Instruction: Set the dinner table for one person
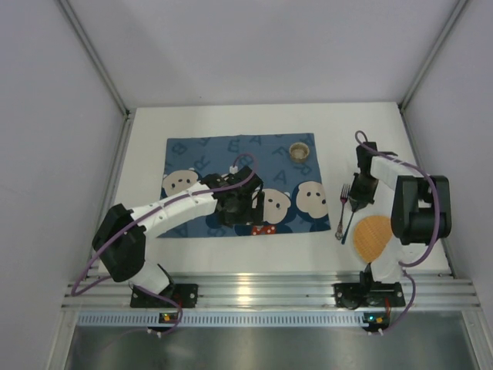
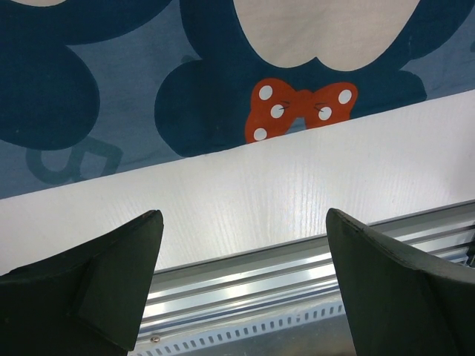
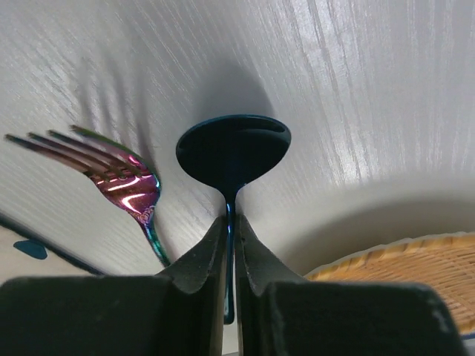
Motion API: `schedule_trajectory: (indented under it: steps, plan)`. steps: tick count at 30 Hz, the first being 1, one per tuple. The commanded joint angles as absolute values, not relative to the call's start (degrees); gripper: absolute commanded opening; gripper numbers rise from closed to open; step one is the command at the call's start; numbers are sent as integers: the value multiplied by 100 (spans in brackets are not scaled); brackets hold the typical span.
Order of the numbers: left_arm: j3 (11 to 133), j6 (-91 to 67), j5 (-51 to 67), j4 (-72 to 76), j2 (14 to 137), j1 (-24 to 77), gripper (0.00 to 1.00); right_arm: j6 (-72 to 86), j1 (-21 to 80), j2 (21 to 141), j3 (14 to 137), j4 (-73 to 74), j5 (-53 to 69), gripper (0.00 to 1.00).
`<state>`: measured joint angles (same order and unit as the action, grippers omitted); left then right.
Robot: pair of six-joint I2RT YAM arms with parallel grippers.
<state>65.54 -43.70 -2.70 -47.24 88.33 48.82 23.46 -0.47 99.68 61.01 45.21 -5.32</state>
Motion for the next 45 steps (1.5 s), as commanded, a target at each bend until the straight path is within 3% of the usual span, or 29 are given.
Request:
schedule_trajectory:
  steps: [1, 8, 19, 28, 35, 45]
  plan:
    - [6601, -4482, -360, -4772, 8675, 4913, 96, 2426, 193, 10353, 6100, 4228, -773, 3]
    - [6574, -4491, -360, -4772, 8631, 4913, 96, 2400, 255, 10170, 6424, 4516, -1072, 0]
    - [7092, -4254, -316, -4834, 8886, 4913, 96, 2320, 694, 9343, 8085, 5616, -1792, 0]
    - [7681, -4078, -571, -5089, 8921, 4904, 97, 2829, 2494, 9202, 9044, 5933, -1055, 0]
    - [7717, -4262, -984, -5300, 8465, 4834, 98, 2980, 3664, 10526, 9632, 5379, -659, 0]
    - [6874, -4737, -1266, -5510, 7262, 4781, 98, 2909, 3630, 11908, 10274, 5326, -773, 0]
